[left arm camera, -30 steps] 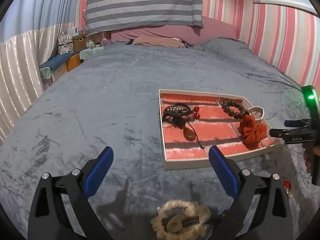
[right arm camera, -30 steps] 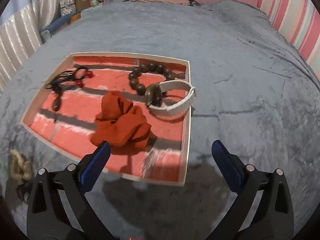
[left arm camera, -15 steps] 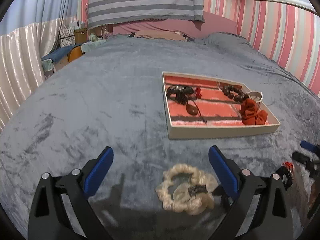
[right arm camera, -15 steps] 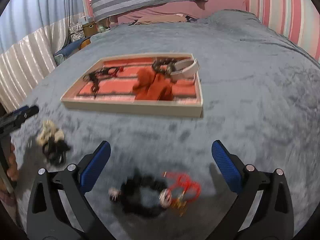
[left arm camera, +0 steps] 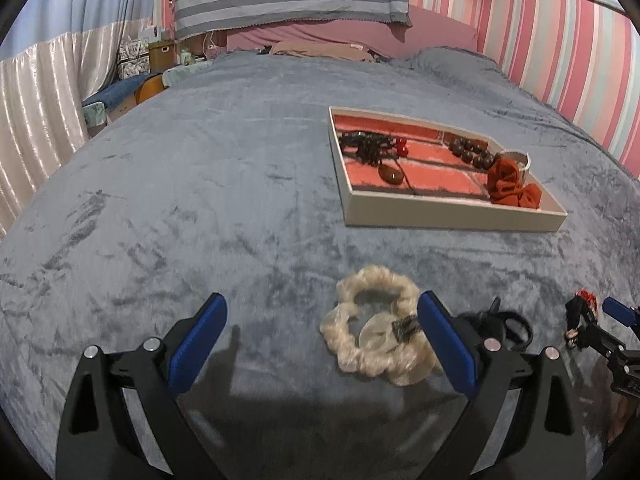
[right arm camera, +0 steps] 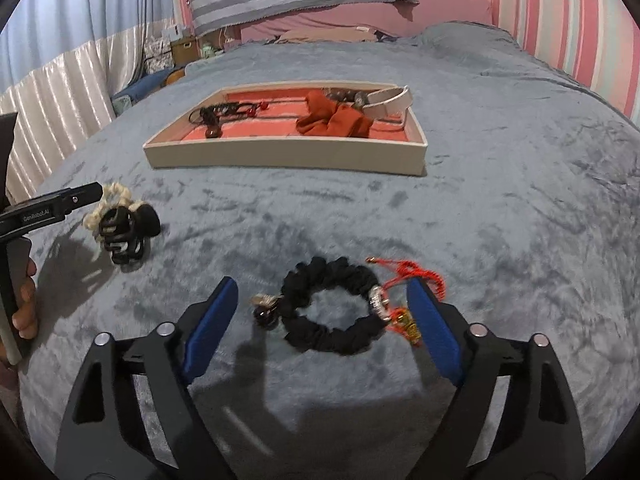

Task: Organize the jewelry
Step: 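Grasp cream scrunchie with left tool while right tool grasps black scrunchie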

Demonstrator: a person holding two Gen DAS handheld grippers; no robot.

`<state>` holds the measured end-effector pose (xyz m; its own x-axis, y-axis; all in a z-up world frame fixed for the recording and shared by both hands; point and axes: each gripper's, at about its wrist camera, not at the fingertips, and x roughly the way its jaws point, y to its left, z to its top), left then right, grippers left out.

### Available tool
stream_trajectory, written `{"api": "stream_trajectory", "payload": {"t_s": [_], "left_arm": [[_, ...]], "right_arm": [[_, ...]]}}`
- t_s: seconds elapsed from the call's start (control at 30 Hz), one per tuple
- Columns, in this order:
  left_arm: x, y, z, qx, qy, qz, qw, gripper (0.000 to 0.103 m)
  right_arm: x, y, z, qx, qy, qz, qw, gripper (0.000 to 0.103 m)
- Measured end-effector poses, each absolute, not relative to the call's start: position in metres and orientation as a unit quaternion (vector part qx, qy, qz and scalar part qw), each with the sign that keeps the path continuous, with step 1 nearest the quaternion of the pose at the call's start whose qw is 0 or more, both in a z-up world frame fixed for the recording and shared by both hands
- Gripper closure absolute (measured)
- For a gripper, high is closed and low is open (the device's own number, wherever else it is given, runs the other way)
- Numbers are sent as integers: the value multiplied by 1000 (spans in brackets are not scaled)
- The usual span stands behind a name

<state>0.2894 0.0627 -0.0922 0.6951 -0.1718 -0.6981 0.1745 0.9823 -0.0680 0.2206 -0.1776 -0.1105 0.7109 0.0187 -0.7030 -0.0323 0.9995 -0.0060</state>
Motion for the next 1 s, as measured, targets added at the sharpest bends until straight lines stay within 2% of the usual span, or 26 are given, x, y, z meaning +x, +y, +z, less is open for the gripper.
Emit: {"api": "stream_trajectory", "payload": {"t_s": [0.3, 0.33, 0.37, 0.43, 0.5, 0.53, 0.6, 0.63, 0.7, 0.87, 1.0], "left_arm": [[301, 57, -110, 14, 405, -104, 908, 11], [304, 56, -112, 16, 409, -105, 906, 11], [307, 55, -114, 15, 412, -105, 905, 13], [312, 57, -116, 7, 415, -112, 903, 22], [318, 59, -119, 5, 423, -108, 900, 34], [318, 58, -120, 7, 424, -107, 900, 36], [318, 57, -119, 9, 418, -109, 902, 52], [317, 56, -119, 11, 417, -112, 902, 57], [315, 54, -118, 15, 412, -115, 904, 73], [312, 52, -116, 18, 407, -121, 905, 90], [311, 54, -112, 11, 402, -125, 907, 94]], "right_arm": [[231, -174, -124, -14, 396, 5, 918, 46], [232, -174, -125, -14, 397, 9, 918, 52], [234, -173, -126, -12, 402, 17, 915, 66], [239, -172, -130, -7, 414, 24, 910, 74], [239, -173, -131, -3, 412, 23, 911, 76], [239, -173, -131, 0, 413, 25, 911, 79], [239, -174, -130, 4, 411, 29, 911, 85], [238, -175, -130, 6, 409, 28, 912, 89], [236, -176, -127, 9, 401, 28, 916, 89], [228, -178, -114, 14, 380, 34, 924, 89], [228, -185, -98, 25, 370, 43, 928, 89]]}}
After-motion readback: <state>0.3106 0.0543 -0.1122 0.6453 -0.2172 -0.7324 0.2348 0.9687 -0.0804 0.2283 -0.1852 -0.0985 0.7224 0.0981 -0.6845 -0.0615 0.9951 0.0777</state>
